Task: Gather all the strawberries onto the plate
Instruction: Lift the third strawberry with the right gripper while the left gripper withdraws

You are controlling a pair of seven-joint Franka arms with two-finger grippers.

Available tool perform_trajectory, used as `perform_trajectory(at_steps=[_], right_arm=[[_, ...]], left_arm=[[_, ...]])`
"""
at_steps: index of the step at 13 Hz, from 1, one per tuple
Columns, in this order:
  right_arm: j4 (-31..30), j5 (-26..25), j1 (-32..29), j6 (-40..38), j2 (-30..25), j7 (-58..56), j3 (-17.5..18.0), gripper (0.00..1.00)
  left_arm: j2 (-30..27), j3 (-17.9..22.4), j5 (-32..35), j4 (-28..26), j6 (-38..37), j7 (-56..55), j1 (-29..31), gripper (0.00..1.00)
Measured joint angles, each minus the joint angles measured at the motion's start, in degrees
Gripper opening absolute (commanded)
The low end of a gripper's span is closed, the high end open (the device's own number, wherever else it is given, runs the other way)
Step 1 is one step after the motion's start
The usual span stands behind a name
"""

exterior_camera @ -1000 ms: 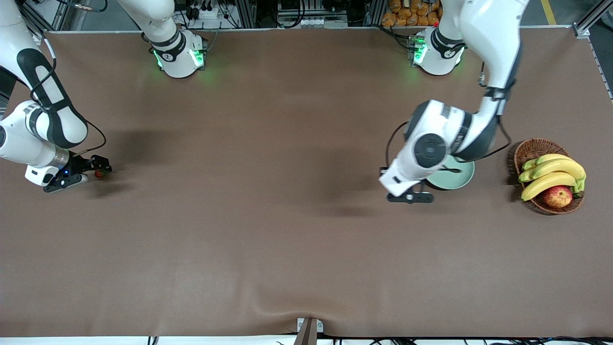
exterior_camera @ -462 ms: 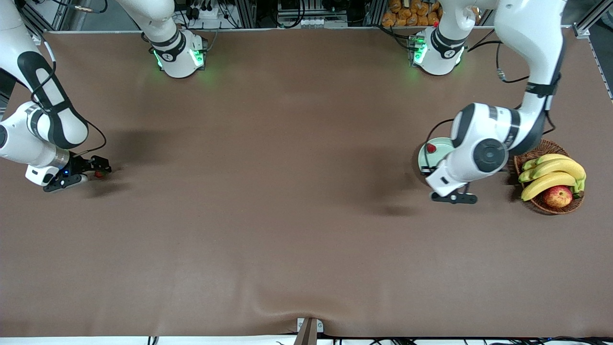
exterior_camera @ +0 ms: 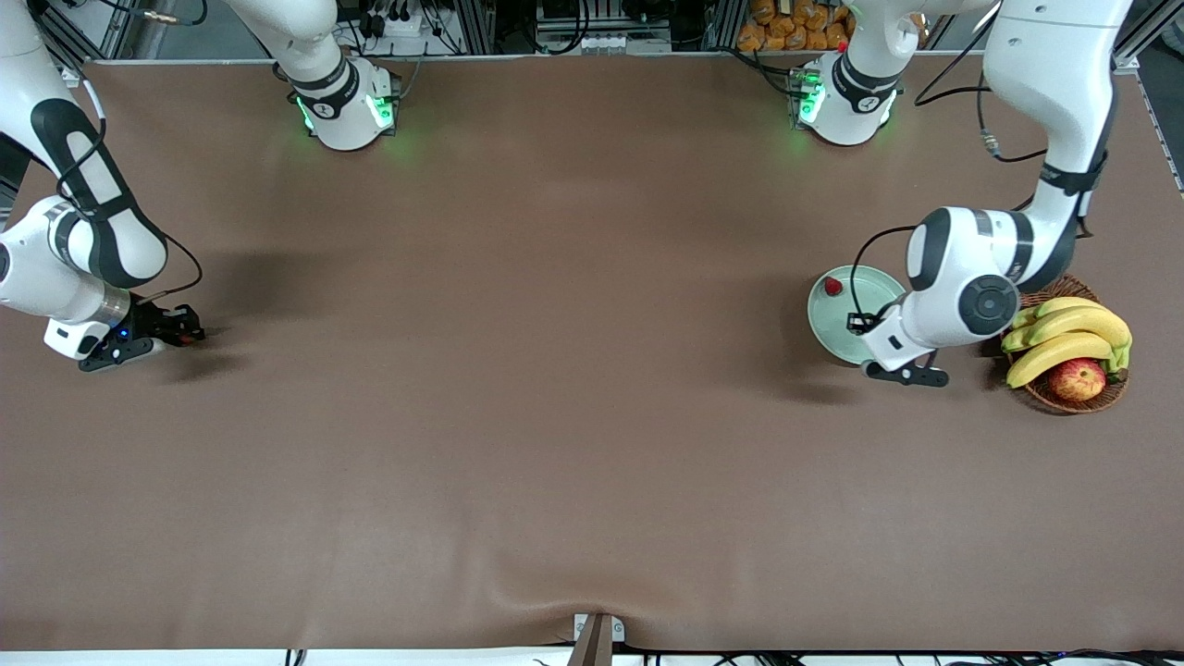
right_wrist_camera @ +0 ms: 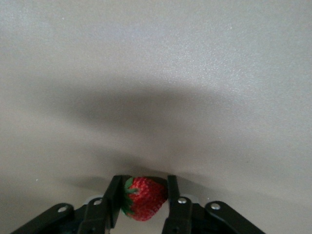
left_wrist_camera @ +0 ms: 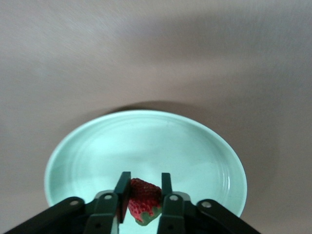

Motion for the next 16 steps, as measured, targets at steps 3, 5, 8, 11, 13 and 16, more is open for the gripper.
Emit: perform_trajectory(at_steps=[3,5,8,11,13,16], right_arm=[[0.0,0.0,0.0,-0.2,0.0,-0.1,0.1,0.0],[0.2,-0.1,0.0,-1.1,-0.1,-1.1,0.6,0.0],[1.0,-0.2,2.5,-1.7,-1.6,-3.1,1.7,0.0],[2.0,-0.3,9.1,-2.1,-4.8,-3.5,3.9,0.0],[3.9,-0.3,12.5,-2.1,-5.7,-3.5,7.4,0.0],[7.1,-0.3,19.5,-2.0,-5.7,-3.5,9.5,0.0]], left_arm=[[0.4,-0.1,0.0,-0.6,0.9,0.0,0.1,1.0],[0.3,-0.1,0.0,0.1,1.1,0.0,0.3,1.0],[0.3,0.0,0.0,2.6,1.2,0.0,0.3,1.0],[0.2,-0.1,0.0,5.6,1.2,0.0,0.2,1.0],[0.2,-0.1,0.0,7.2,1.2,0.0,0.1,1.0],[0.3,-0.2,0.0,9.4,1.2,0.0,-0.2,1.0]])
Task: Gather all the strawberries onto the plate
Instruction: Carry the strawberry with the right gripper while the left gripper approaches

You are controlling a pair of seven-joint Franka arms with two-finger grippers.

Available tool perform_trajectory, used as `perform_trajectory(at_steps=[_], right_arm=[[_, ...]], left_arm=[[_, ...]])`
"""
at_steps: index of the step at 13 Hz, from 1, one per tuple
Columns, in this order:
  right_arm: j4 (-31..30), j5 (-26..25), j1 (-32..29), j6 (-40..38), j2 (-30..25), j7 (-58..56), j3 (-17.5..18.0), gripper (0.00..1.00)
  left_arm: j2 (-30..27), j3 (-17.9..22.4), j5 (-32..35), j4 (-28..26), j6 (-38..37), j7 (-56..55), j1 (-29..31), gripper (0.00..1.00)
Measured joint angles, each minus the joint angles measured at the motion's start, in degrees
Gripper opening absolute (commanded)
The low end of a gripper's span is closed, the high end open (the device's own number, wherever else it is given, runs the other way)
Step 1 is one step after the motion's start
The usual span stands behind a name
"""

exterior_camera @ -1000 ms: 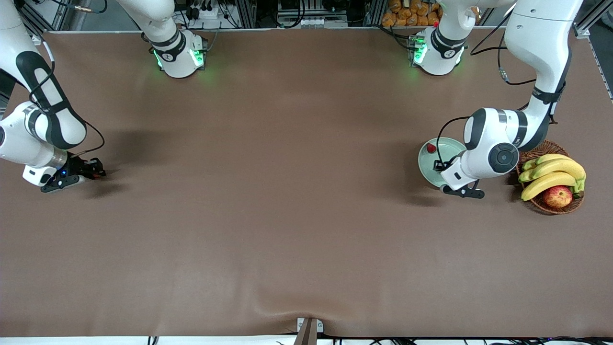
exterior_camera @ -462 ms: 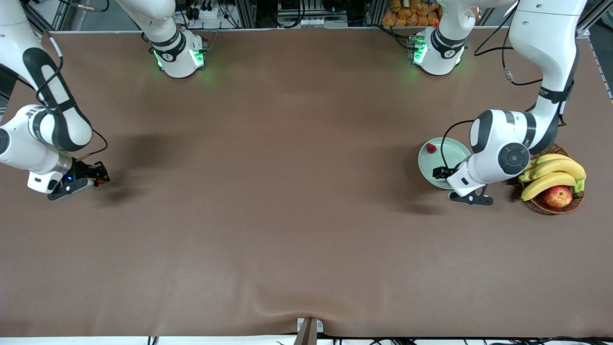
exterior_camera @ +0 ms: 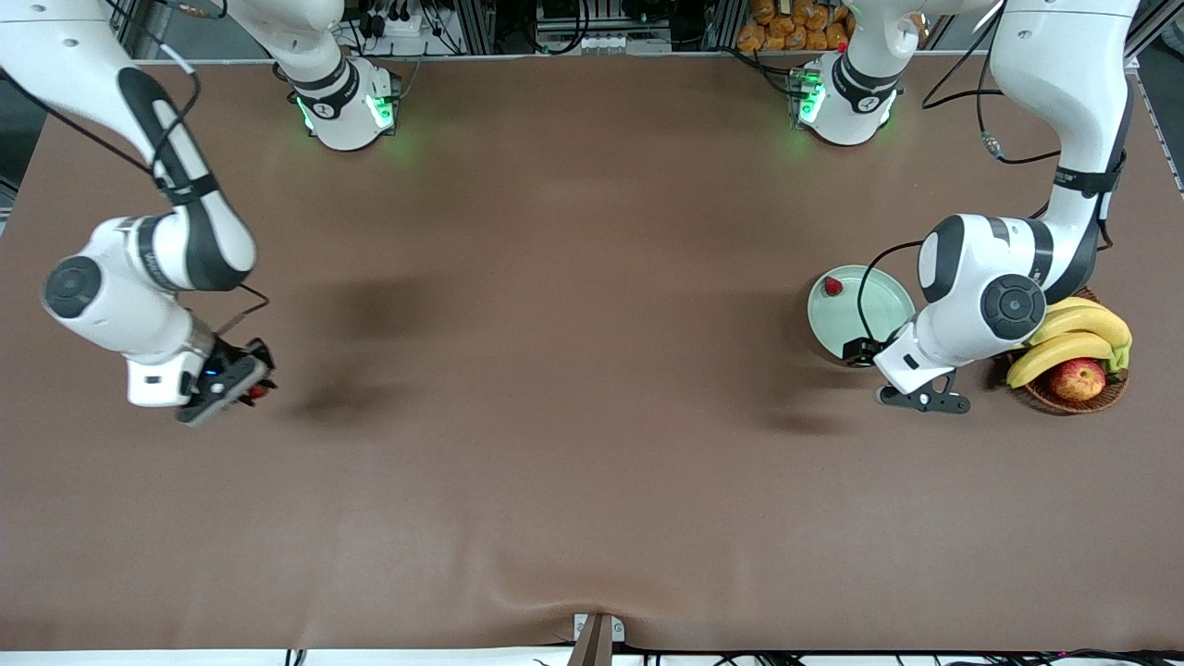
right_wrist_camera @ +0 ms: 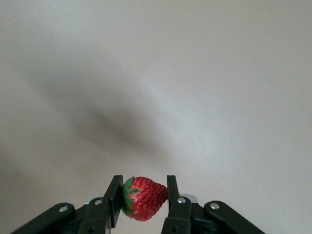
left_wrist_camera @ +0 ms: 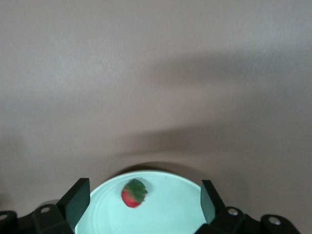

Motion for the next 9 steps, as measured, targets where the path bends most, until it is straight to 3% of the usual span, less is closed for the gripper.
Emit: perform_trajectory(at_steps=[3,9], right_arm=[[3.1,0.2,9.7,0.1,1.9,1.3,0.2,0.0],[11.2,0.2,22.0,7.1,14.2,10.8,0.1,0.0]], left_arm=[[0.0,-0.2,0.0,1.4,0.0,0.0,-0.1,1.0],[0.0,-0.4,0.0,3.1,0.0,-0.1,-0.5,1.0]])
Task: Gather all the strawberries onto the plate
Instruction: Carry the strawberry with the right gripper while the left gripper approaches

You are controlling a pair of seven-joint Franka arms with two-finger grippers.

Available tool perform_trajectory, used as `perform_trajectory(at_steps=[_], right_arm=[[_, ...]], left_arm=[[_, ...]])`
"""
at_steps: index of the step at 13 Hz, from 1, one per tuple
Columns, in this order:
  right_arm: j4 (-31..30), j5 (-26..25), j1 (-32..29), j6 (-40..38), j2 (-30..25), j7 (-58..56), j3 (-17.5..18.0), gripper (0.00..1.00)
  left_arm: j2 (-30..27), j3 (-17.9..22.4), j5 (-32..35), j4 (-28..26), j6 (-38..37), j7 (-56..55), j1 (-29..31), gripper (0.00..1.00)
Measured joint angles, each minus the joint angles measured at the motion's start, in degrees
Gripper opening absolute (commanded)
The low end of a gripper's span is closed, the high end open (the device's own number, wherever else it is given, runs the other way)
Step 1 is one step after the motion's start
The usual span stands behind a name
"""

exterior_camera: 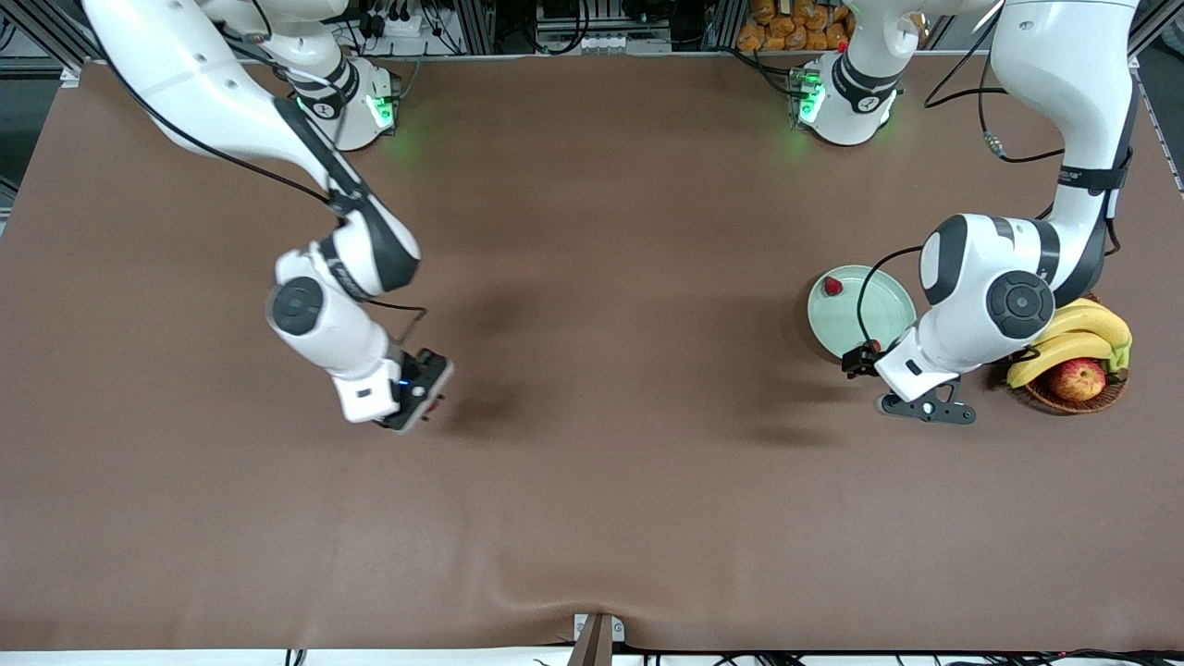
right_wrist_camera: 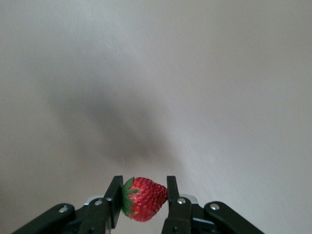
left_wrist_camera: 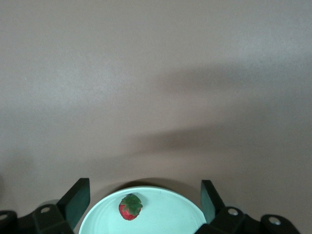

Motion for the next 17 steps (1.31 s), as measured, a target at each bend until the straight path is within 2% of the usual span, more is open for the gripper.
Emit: perform_trajectory(at_steps=[2,7,11,15,16,17], right_arm=[[2.3,0.0,4.6,3.3,2.8,4.6,0.0,0.0],[8.3,0.0,17.9,3.8,4.0,19.3,-0.2,0.0],[13.5,-0.1,23.8,3.7,8.6,26.9,-0.8,0.0],[20.4,-0.1,33.2,3.8,14.6,32.5,-7.4,0.02],[21.5,-0.1,35.0,3.8,15.7,33.5,-8.6,0.3],[22.2,-0.1,36.1,3.8,16.4,33.9,-9.3,0.95]], left_arm=[[0.0,-0.7,0.0,0.2,0.0,0.0,0.0,1.0],[0.0,-5.6,-0.2,0.4,0.0,-3.7,-0.1,1.0],[0.0,-10.2,-0.3,0.4,-0.1,-11.7,-0.4,1.0],[1.6,-11.5,-2.5,0.2,-0.2,-13.8,-1.7,1.0],[2.1,-11.5,-3.5,0.2,-0.2,-13.9,-2.0,1.0],[2.5,-11.6,-4.4,0.2,-0.2,-13.9,-2.3,1.0]])
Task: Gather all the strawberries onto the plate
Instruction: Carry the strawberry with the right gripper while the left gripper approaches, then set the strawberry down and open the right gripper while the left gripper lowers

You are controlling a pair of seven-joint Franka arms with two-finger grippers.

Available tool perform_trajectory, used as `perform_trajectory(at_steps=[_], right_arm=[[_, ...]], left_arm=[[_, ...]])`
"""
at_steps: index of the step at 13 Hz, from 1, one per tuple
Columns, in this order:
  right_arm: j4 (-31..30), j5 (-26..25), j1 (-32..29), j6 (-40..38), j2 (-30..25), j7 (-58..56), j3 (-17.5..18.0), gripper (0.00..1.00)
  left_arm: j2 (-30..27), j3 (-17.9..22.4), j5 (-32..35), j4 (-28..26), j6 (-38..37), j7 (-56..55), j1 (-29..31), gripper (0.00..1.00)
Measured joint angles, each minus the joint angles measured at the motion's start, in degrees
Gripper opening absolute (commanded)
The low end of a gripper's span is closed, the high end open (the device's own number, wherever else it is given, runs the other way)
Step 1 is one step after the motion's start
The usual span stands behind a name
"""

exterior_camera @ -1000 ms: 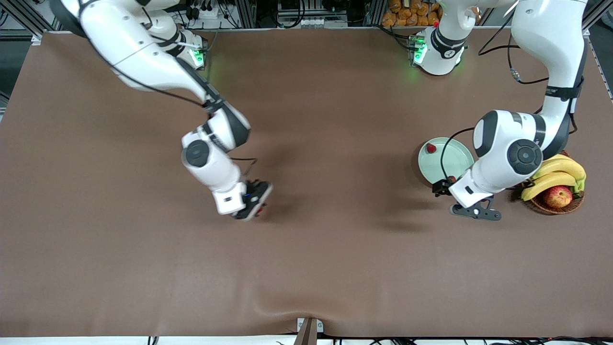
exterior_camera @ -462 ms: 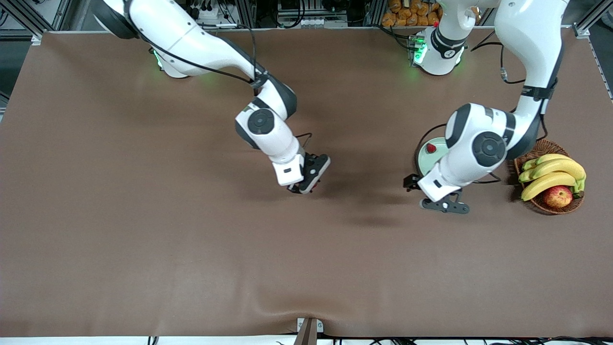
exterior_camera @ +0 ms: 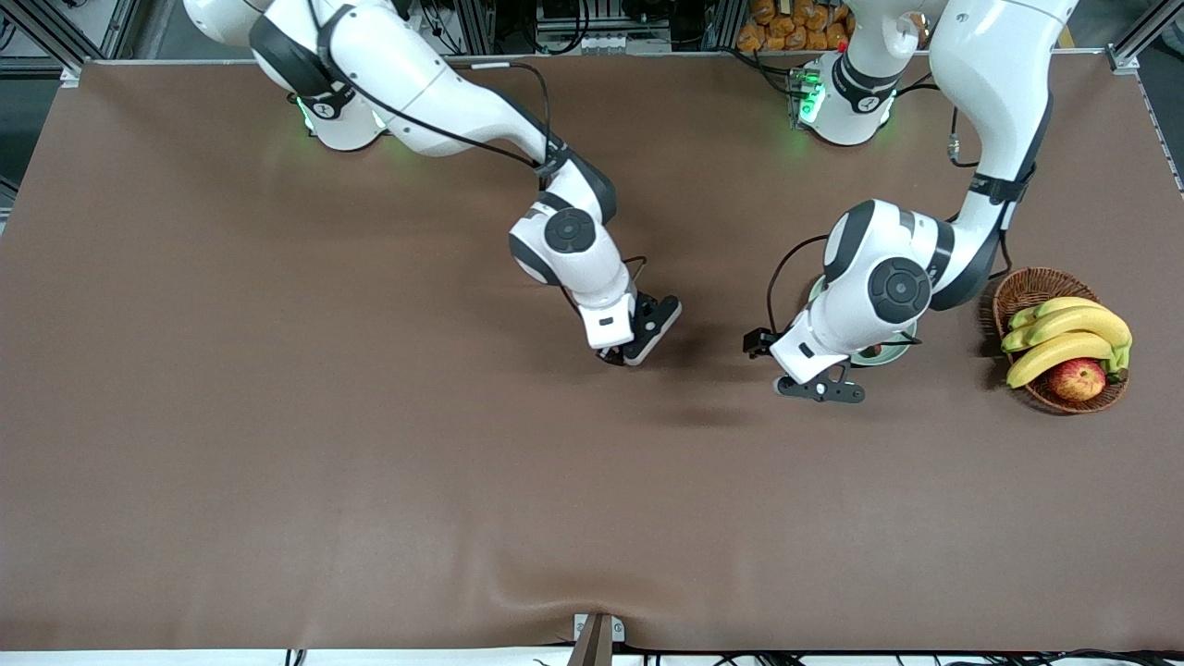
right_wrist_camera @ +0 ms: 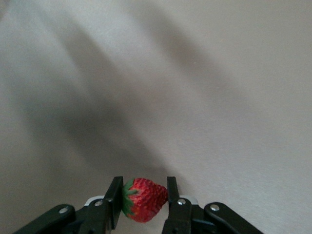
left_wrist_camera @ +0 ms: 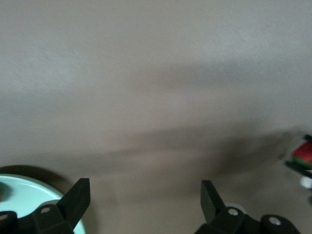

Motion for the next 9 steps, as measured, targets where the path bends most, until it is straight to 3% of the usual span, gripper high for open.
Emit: perform_trajectory(at_steps=[1,9], right_arm=[[0.5,0.0,0.4,0.0,0.5,0.2,-0.3,1.0],[3.0,0.0,-0.2,-0.8,-0.6,5.9,-1.4,1.0]], left_arm=[[0.2,-0.1,-0.4,0.0,0.0,0.0,-0.2,1.0],[0.2,-0.5,-0.7,0.4,0.0,-1.2,-1.2,1.0]])
